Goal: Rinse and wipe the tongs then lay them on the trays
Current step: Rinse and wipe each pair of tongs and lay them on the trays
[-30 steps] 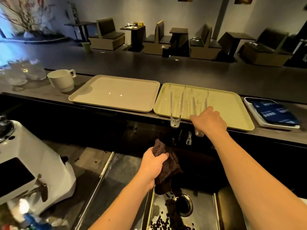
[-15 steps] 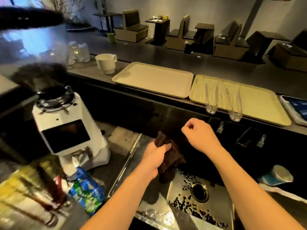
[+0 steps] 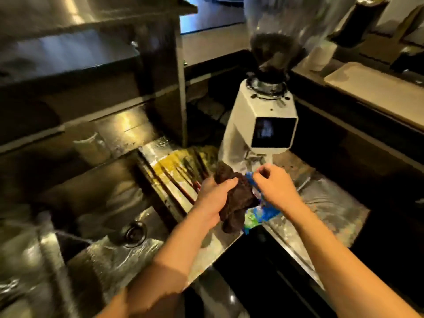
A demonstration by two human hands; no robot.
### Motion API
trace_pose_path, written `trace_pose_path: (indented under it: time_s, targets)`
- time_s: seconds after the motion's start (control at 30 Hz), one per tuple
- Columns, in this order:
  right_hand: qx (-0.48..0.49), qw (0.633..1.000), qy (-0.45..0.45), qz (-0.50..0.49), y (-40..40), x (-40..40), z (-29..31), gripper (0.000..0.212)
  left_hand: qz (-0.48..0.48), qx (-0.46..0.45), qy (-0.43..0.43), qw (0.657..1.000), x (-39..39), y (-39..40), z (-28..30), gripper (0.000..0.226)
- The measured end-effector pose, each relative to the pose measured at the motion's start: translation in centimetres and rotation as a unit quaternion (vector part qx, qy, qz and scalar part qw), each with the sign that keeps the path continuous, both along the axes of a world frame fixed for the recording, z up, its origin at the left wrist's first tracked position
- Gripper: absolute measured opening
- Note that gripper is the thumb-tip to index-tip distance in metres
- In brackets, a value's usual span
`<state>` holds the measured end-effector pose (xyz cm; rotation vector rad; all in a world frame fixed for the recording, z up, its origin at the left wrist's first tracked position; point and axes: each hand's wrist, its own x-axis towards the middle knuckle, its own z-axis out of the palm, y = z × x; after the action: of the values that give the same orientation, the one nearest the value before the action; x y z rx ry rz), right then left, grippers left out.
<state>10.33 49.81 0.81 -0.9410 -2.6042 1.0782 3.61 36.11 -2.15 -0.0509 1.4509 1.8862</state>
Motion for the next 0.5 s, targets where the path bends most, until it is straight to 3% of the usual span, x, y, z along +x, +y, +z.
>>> trace_pose_path:
  time_s: [0.17, 0.3, 0.4, 0.5]
  targets:
    - [-0.009, 0.998, -0.044, 0.044, -5.8, -5.9, -3.6, 0.008, 0.104, -0.037, -0.037, 0.993, -5.1, -7.8, -2.8, 0.011]
    - [0.025, 0.987, -0.125, 0.100, -7.0, -9.0, -7.6, 0.029, 0.164, -0.066, -0.059, 0.983, -6.9, -10.9, -5.5, 0.013]
    - [0.048, 0.977, -0.190, 0.082, -6.3, -10.6, -9.8, 0.054, 0.184, -0.068, -0.077, 0.977, -6.8, -11.6, -7.0, 0.010]
    - [0.060, 0.966, -0.230, 0.099, -5.2, -11.7, -11.7, 0.049, 0.209, -0.114, -0.070, 0.969, -6.7, -11.1, -7.9, 0.008]
